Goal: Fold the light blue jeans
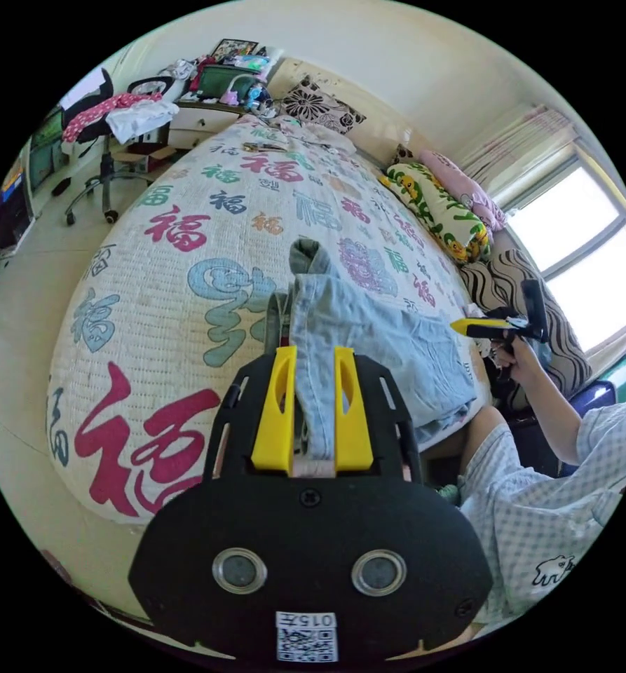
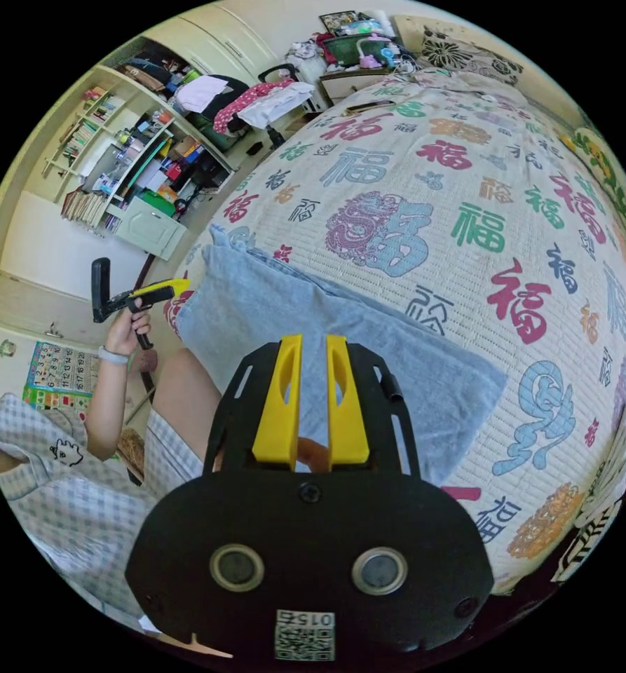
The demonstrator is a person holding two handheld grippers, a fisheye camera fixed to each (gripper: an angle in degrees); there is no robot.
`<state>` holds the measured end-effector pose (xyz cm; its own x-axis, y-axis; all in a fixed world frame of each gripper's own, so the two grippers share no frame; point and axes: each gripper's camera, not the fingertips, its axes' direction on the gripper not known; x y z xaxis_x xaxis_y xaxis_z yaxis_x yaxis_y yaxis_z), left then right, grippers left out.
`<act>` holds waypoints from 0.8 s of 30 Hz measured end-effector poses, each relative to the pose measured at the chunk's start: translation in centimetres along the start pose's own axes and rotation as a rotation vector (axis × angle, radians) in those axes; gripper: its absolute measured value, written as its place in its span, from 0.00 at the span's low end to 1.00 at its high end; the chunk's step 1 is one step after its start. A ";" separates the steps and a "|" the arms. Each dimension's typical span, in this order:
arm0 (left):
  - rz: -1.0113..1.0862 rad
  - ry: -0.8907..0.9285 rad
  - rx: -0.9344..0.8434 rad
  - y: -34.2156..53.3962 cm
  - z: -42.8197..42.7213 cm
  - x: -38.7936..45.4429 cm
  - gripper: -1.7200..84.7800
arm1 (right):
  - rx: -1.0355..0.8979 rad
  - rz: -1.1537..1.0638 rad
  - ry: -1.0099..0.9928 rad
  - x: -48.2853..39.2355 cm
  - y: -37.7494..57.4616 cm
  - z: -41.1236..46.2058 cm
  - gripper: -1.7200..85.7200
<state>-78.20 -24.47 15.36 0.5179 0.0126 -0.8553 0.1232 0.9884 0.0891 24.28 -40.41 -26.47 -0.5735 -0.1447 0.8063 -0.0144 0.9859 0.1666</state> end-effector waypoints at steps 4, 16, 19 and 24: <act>-0.024 0.111 -0.102 -1.7 3.2 -0.8 0.10 | 0.015 -0.072 -0.090 -1.2 -2.7 -1.0 0.10; 0.347 0.095 0.075 3.9 1.1 16.7 0.02 | 0.042 0.081 -0.581 -2.1 -4.9 -2.8 0.17; 0.395 0.151 0.051 4.6 2.5 18.6 0.02 | 0.096 0.217 -0.583 1.4 -2.4 -4.3 0.08; 0.300 0.202 0.128 5.4 0.2 16.0 0.03 | 0.108 0.356 -0.303 6.8 3.0 -10.3 0.08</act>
<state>-69.05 -18.99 2.27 0.3709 0.3407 -0.8639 0.1029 0.9095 0.4028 28.78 -39.28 -14.66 -0.7710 0.2185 0.5982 0.1501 0.9752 -0.1628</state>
